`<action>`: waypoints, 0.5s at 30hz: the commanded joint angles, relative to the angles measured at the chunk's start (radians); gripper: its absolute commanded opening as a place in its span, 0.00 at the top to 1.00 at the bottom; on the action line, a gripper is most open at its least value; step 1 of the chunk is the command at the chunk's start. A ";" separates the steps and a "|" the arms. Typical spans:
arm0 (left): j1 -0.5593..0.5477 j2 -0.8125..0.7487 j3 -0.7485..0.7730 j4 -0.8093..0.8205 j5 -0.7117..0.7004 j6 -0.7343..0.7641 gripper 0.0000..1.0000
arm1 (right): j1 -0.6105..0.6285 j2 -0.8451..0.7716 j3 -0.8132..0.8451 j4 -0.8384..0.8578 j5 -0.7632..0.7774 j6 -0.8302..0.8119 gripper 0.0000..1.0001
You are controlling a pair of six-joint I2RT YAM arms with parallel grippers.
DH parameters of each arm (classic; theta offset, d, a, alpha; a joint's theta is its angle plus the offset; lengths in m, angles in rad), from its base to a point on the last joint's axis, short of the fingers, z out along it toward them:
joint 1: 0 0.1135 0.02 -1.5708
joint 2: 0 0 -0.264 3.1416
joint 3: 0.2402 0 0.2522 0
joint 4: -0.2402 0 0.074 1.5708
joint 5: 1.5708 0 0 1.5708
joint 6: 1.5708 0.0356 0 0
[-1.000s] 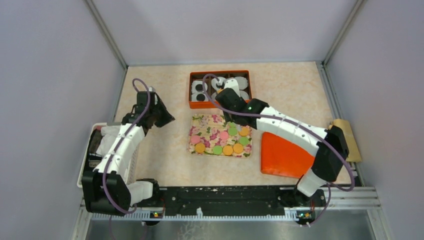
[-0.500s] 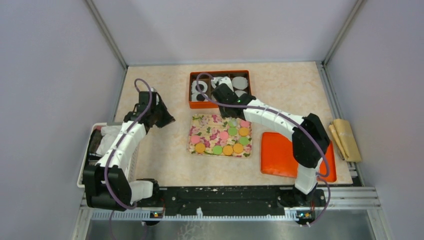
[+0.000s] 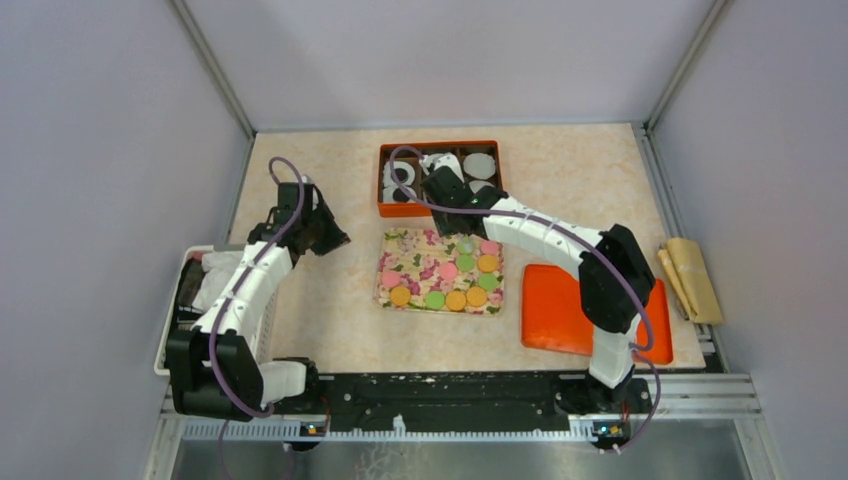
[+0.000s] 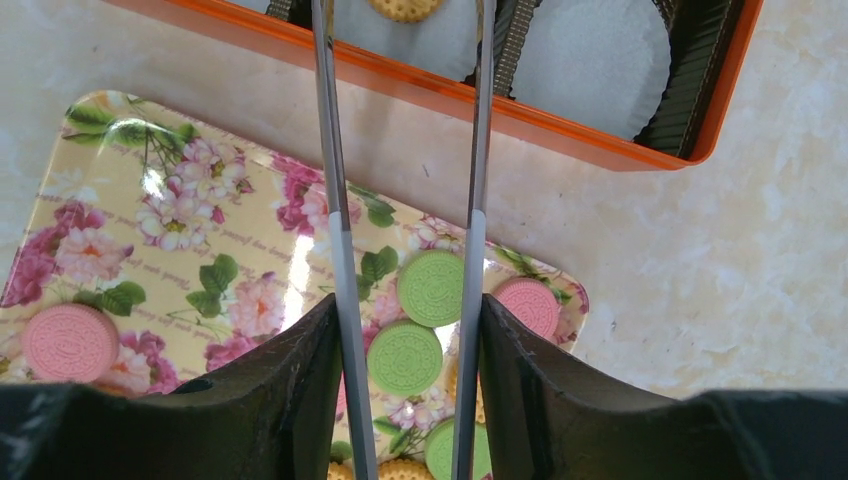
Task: Pack the cookies
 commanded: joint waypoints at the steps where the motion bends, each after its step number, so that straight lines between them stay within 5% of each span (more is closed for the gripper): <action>1: 0.005 -0.009 0.020 0.031 -0.001 0.020 1.00 | -0.004 -0.022 0.028 0.033 -0.004 -0.001 0.53; 15: 0.004 -0.014 0.016 0.038 0.008 0.020 1.00 | 0.052 -0.270 -0.093 0.063 0.018 0.009 0.60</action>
